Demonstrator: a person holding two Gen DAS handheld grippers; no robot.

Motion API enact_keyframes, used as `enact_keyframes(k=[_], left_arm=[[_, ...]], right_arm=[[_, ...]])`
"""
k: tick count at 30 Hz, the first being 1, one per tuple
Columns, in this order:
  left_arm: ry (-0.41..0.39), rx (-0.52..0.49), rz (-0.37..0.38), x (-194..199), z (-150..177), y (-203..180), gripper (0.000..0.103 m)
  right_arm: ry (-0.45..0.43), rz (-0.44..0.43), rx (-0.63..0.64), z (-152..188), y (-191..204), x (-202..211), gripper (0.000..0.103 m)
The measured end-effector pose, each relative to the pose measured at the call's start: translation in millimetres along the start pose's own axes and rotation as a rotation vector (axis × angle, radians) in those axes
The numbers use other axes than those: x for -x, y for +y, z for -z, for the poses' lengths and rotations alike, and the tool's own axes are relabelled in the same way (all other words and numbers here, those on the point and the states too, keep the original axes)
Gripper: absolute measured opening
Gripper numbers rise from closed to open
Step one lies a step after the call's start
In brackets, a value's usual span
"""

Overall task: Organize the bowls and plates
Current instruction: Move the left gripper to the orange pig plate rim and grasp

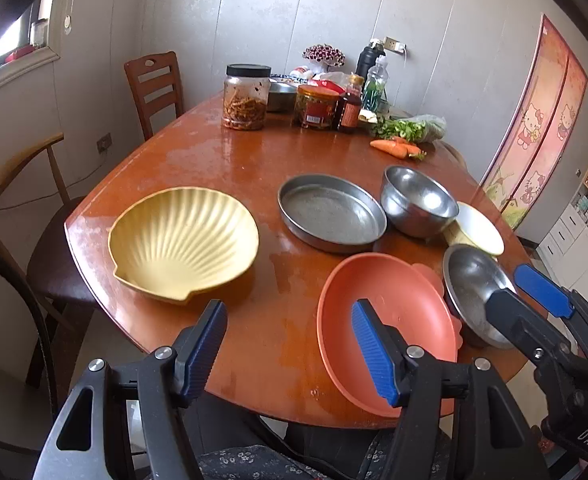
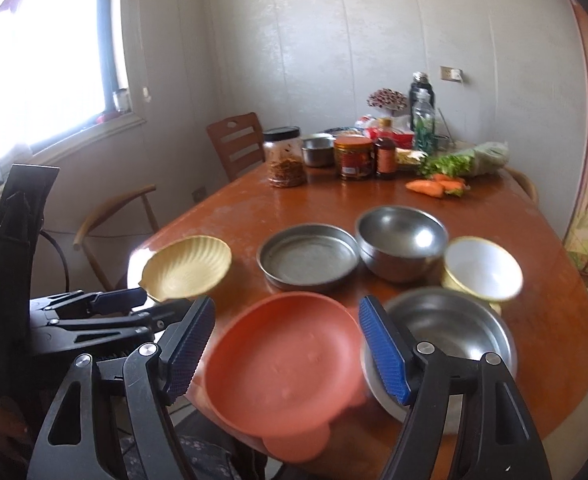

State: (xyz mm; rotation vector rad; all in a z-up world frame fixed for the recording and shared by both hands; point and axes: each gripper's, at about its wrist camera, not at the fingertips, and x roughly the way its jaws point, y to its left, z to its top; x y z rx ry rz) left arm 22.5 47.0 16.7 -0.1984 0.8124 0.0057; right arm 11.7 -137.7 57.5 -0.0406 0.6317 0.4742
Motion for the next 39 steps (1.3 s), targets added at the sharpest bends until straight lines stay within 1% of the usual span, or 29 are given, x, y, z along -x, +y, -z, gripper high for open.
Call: enact_keyframes(k=[6, 10, 16, 21, 26, 28, 33, 35, 38, 39], left_arm=[[0.018, -0.018, 0.002, -7.8, 6.7, -7.3, 0.065], [0.029, -0.029, 0.007, -14.5, 10.5, -10.1, 0.065], [0.058, -0.041, 0.011, -29.2, 17.3, -13.3, 0.065], [0.069, -0.059, 0.024, -39.8, 19.1, -16.0, 0.064], [0.088, -0.073, 0.033, -51.9, 19.4, -17.7, 0.064], [0.098, -0.077, 0.038, -56.5, 19.3, -17.5, 0.064], [0.105, -0.092, 0.063, -66.9, 16.4, -20.1, 0.064], [0.109, -0.087, 0.085, -71.7, 14.7, -19.6, 0.064], [0.103, -0.088, 0.091, -75.8, 12.5, -19.4, 0.064], [0.105, -0.09, 0.095, -77.5, 11.8, -19.7, 0.064]], right_arm=[[0.015, 0.023, -0.034, 20.1, -13.0, 9.8, 0.076], [0.045, 0.012, -0.061, 36.2, -17.0, 10.3, 0.076], [0.094, 0.011, -0.1, 55.3, -18.7, 6.7, 0.076], [0.131, 0.002, -0.103, 69.7, -13.9, 2.0, 0.076], [0.162, -0.02, -0.118, 76.6, -11.1, -10.4, 0.076], [0.175, -0.031, -0.128, 78.2, -10.7, -15.3, 0.074], [0.19, -0.028, -0.137, 77.1, -9.9, -28.9, 0.066], [0.193, -0.029, -0.138, 76.6, -9.2, -34.3, 0.065], [0.194, -0.012, -0.131, 75.7, -8.8, -41.1, 0.064], [0.195, -0.007, -0.129, 75.7, -9.1, -43.3, 0.061]])
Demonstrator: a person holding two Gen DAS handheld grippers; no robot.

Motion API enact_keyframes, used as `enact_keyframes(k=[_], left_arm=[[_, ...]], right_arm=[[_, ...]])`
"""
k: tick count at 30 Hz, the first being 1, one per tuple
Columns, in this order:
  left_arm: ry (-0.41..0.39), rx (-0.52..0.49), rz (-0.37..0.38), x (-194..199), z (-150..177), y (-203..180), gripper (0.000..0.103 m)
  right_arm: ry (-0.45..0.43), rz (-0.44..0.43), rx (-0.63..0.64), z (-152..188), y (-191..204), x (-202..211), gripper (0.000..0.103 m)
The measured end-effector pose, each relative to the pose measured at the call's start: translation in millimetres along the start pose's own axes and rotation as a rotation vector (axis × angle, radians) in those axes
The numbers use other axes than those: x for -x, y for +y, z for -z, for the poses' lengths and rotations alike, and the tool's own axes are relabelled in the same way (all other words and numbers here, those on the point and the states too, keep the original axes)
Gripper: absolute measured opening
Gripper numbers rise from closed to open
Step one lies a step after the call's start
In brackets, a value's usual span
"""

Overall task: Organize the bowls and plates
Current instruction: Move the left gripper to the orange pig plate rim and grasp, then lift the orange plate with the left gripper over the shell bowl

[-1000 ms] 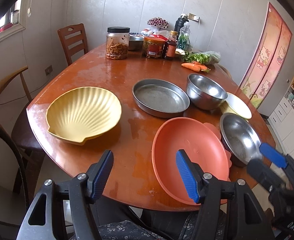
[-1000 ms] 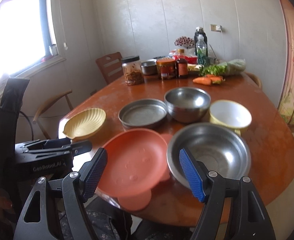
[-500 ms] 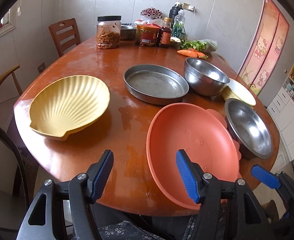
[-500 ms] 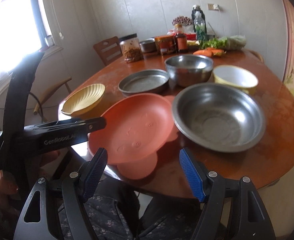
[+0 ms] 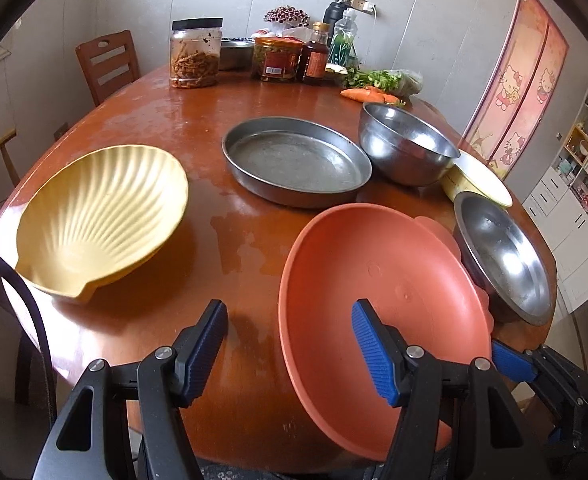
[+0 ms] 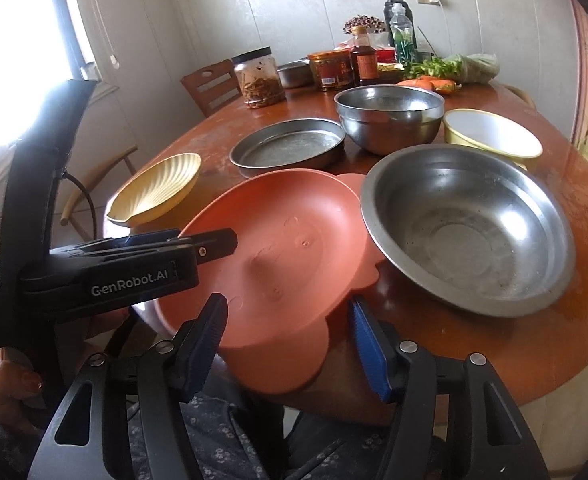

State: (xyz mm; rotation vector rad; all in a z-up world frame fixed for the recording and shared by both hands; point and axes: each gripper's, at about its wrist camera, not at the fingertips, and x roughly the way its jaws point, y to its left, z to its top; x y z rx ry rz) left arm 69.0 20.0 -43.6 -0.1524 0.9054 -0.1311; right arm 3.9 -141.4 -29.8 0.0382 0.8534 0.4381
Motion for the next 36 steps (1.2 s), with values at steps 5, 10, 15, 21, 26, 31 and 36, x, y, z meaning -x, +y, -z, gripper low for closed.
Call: enact_keyframes(k=[5, 10, 15, 21, 26, 31, 36], left_arm=[[-0.005, -0.05, 0.034, -2.5, 0.7, -9.6, 0.054], [-0.014, -0.086, 0.026, -1.9, 4.1, -13.7, 0.054], [-0.022, -0.054, 0.025, 6.1, 5.7, -2.4, 0.054], [-0.057, -0.023, 0.007, 25.7, 5.2, 12.6, 0.054], [-0.096, 0.001, -0.02, 42.0, 3.0, 26.7, 0.054], [-0.12, 0.028, -0.035, 52.5, 1.5, 40.2, 0.054], [-0.139, 0.057, -0.052, 59.4, -2.6, 54.7, 0.054]], right_arm=[[-0.002, 0.013, 0.016, -3.7, 2.3, -7.4, 0.059], [-0.004, 0.038, 0.058, -7.1, 9.2, -12.4, 0.059], [-0.013, 0.035, 0.089, -10.7, 18.4, -13.1, 0.059], [-0.027, 0.008, 0.117, -16.4, 32.5, -12.9, 0.059], [-0.04, -0.024, 0.149, -25.7, 46.5, -14.2, 0.059], [-0.051, -0.041, 0.186, -34.7, 62.4, -18.0, 0.059], [-0.058, -0.054, 0.222, -45.2, 74.6, -25.4, 0.059]])
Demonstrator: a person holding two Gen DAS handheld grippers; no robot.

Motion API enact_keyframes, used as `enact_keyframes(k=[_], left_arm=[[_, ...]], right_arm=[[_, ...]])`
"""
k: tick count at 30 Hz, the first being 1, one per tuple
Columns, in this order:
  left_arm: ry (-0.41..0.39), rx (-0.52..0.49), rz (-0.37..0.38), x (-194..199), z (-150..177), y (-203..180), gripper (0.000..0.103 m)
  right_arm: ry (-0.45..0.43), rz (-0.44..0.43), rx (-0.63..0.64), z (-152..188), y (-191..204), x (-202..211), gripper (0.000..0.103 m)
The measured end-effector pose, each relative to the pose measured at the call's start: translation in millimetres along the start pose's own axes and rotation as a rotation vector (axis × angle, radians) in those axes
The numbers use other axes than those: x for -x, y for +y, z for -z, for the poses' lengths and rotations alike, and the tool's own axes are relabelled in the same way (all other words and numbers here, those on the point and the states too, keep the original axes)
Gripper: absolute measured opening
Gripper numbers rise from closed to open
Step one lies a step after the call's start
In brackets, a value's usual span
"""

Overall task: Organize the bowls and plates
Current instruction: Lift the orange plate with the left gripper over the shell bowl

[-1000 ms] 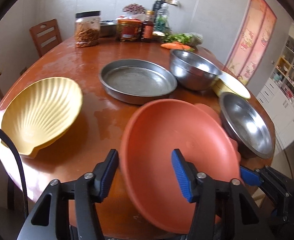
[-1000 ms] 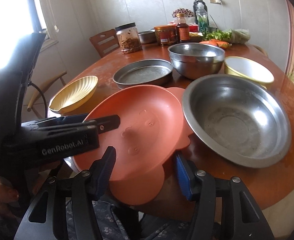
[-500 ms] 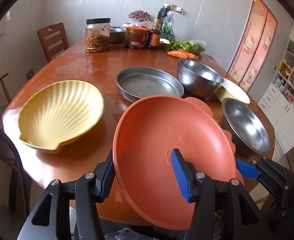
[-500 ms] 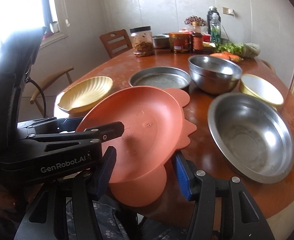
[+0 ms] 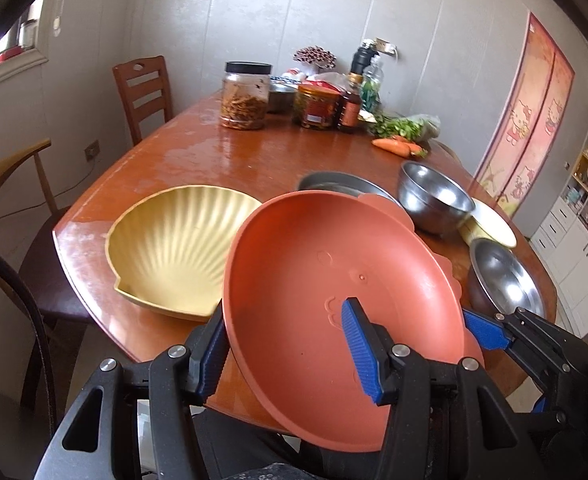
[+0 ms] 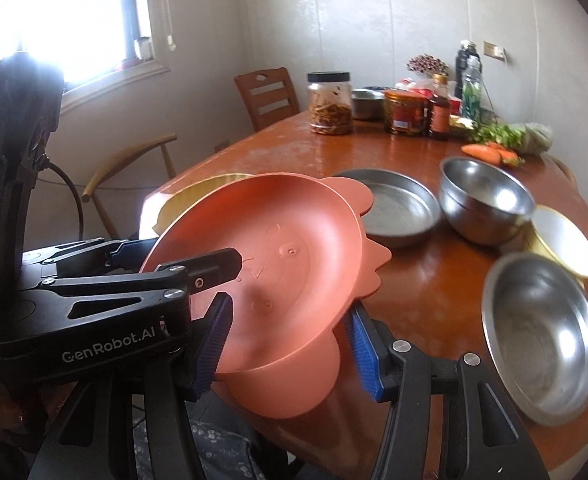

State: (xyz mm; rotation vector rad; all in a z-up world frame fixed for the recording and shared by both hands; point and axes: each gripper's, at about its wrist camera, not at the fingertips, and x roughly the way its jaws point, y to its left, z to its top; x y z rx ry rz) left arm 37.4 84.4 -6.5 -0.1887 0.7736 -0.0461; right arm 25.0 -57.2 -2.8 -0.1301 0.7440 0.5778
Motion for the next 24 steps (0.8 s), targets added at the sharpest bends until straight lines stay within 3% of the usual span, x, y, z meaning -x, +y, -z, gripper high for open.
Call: enact_keyframes(k=[12, 24], left_arm=[[-0.017, 0.071, -0.077, -0.5, -29.9, 38.9, 0.054], [0.004, 0.132, -0.108, -15.3, -56.4, 76.1, 0.054]], right_arm=[[0.015, -0.051, 0.064, -43.7, 21.7, -37.5, 0.059], [0.05, -0.083, 0.121, -85.9, 38.0, -83.8, 0.059]])
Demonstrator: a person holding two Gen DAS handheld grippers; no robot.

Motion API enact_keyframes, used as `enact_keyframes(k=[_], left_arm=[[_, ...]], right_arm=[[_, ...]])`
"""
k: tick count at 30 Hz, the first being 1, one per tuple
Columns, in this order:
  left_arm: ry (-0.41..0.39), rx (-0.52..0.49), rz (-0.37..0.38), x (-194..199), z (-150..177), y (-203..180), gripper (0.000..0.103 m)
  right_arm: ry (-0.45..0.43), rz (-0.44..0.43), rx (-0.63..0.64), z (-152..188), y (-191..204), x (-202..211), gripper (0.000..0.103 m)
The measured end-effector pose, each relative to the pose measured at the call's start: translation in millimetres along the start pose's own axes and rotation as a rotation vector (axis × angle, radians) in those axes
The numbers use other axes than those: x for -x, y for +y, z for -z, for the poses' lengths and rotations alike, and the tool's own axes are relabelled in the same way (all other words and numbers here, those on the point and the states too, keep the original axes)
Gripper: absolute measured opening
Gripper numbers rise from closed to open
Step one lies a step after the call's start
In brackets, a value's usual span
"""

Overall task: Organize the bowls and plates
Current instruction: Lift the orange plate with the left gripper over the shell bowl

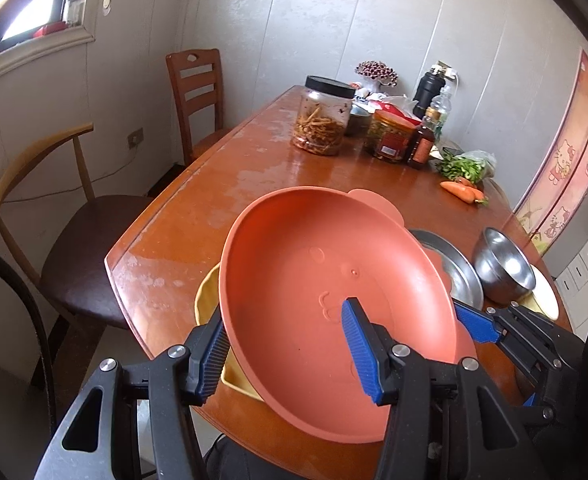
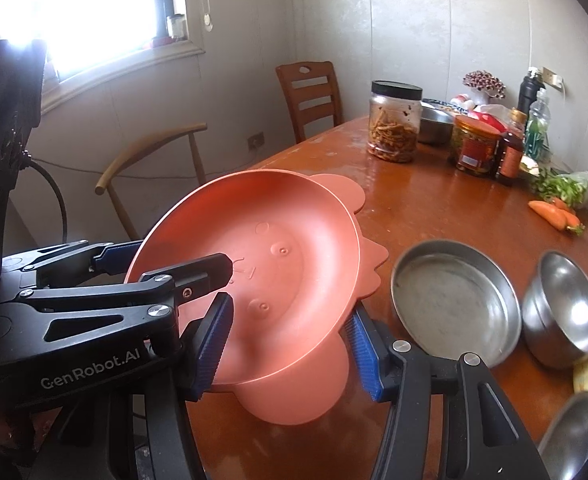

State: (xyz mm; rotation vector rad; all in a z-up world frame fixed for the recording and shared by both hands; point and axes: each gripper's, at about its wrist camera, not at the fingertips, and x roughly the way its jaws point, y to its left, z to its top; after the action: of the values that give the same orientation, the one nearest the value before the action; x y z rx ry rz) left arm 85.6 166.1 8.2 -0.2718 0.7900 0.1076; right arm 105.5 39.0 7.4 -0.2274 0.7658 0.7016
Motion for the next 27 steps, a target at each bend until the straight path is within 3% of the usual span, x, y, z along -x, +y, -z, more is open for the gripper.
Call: enact_keyframes(k=[13, 27], left_arm=[[0.056, 0.03, -0.022, -26.7, -4.0, 14.6, 0.054], [0.09, 0.032, -0.041, -37.4, 0.7, 15.0, 0.054]], right_arm=[[0.058, -0.001, 0.029, -7.5, 1.6, -39.7, 0.059], [0.093, -0.004, 0.033, -0.8, 0.6, -54.6, 0.059]])
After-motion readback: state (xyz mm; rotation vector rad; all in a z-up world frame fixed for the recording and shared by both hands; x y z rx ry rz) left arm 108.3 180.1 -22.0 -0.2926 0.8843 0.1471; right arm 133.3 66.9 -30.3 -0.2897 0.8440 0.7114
